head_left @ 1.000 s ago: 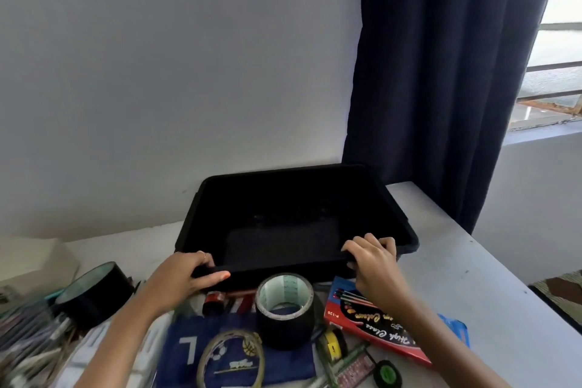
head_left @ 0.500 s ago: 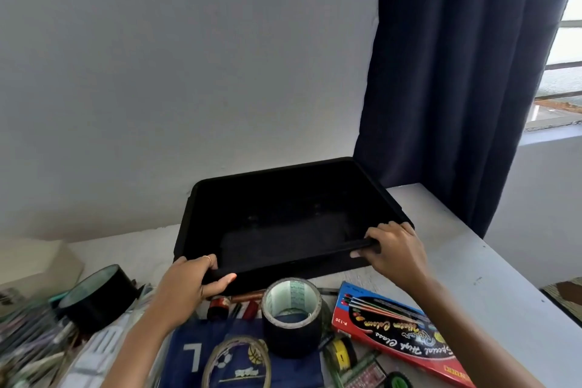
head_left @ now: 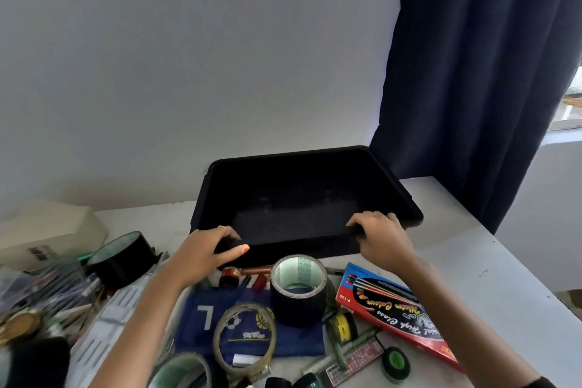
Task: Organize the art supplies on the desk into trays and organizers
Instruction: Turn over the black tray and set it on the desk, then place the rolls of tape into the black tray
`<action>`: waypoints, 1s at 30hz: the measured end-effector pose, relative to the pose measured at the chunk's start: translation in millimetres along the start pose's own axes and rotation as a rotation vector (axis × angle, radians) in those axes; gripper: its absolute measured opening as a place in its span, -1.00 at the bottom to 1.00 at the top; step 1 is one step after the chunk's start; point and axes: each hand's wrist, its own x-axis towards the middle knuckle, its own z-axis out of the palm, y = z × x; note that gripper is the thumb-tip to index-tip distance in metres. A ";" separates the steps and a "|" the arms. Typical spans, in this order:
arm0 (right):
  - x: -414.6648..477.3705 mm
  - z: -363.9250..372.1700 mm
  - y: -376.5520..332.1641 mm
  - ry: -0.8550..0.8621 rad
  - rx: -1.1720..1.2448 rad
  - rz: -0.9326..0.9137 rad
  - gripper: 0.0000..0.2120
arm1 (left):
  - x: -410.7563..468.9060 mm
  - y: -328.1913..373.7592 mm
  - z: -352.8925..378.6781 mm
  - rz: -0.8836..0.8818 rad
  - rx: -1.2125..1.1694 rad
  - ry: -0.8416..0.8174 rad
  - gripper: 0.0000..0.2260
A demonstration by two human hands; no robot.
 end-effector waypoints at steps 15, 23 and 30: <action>-58.4 3.4 -94.5 0.015 0.400 -0.352 -0.76 | -67.4 80.0 36.8 0.075 -0.371 0.383 -0.85; -84.5 27.8 -95.7 0.002 0.239 -0.332 -0.75 | -98.1 69.9 54.5 -0.091 -0.439 0.400 -0.86; -74.5 -8.5 -97.8 0.062 0.433 -0.354 -0.71 | -95.0 58.0 32.9 -0.179 -0.484 0.591 -0.84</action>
